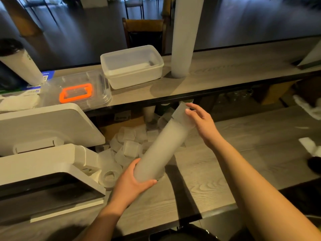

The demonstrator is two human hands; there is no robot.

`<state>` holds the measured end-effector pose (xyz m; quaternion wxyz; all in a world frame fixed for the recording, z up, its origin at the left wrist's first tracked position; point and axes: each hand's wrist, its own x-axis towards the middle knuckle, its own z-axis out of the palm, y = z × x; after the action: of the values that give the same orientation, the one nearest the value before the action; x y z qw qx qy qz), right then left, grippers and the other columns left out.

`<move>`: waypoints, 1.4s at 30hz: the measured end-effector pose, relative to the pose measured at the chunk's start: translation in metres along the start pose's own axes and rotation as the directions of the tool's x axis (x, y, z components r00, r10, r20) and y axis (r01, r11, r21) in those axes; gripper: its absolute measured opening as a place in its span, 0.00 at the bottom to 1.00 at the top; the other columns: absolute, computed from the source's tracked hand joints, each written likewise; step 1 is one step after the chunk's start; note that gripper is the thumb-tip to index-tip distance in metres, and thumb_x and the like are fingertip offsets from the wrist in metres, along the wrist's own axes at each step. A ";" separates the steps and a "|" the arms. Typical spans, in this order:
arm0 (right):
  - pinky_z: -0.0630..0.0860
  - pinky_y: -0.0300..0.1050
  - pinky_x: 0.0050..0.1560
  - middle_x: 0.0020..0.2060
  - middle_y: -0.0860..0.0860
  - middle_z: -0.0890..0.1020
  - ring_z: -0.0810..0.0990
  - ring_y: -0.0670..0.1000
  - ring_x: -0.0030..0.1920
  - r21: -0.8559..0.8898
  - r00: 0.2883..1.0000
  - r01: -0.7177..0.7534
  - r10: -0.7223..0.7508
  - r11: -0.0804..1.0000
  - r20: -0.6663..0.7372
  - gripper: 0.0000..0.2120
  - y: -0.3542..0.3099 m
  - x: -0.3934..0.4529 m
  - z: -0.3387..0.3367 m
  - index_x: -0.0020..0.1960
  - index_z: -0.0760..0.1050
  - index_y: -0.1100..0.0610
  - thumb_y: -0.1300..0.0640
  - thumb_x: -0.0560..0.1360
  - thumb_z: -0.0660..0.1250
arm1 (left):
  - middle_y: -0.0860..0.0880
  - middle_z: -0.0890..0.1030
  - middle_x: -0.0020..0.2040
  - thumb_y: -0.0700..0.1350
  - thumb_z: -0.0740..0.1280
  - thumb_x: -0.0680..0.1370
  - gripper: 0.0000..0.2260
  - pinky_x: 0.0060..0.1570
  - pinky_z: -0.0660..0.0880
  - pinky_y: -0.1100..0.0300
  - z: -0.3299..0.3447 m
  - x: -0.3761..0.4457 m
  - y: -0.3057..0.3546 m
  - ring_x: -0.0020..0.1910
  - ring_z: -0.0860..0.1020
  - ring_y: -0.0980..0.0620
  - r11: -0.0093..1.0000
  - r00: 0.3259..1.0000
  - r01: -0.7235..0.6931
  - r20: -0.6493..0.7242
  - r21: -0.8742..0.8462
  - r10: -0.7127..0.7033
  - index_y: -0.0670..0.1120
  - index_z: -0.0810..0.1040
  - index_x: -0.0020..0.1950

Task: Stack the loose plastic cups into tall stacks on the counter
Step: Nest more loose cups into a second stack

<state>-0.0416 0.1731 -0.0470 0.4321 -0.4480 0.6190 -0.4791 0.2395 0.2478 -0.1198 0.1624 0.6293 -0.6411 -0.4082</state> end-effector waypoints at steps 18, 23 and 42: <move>0.72 0.52 0.65 0.59 0.51 0.78 0.76 0.51 0.59 0.110 0.971 -0.232 0.236 0.967 -0.032 0.23 0.045 0.037 -0.011 0.66 0.74 0.50 0.38 0.82 0.53 | 0.58 0.75 0.55 0.56 0.82 0.62 0.38 0.46 0.74 0.59 0.028 0.012 0.018 0.53 0.75 0.58 0.965 0.985 0.147 -0.056 -0.215 -0.162 0.56 0.68 0.67; 0.75 0.49 0.60 0.64 0.54 0.78 0.76 0.54 0.62 -0.142 0.918 -0.383 0.360 0.913 -0.166 0.28 0.108 0.062 -0.025 0.72 0.70 0.58 0.41 0.79 0.65 | 0.51 0.76 0.56 0.49 0.82 0.65 0.36 0.46 0.73 0.59 0.038 0.023 0.026 0.52 0.76 0.53 0.928 0.959 0.226 -0.099 -0.296 -0.266 0.49 0.70 0.70; 0.80 0.56 0.59 0.67 0.58 0.75 0.78 0.60 0.63 -0.144 0.841 -0.539 0.521 0.830 -0.145 0.34 0.173 0.065 -0.014 0.74 0.65 0.57 0.47 0.73 0.74 | 0.55 0.74 0.53 0.56 0.80 0.66 0.36 0.52 0.75 0.51 0.050 0.023 0.040 0.52 0.75 0.49 0.929 0.925 0.324 -0.148 -0.178 -0.351 0.59 0.67 0.70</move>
<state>-0.0941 0.1370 -0.2208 0.4744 -0.2712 0.7801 -0.3045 0.1733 0.2366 -0.1286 0.1928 0.7502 -0.4733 -0.4195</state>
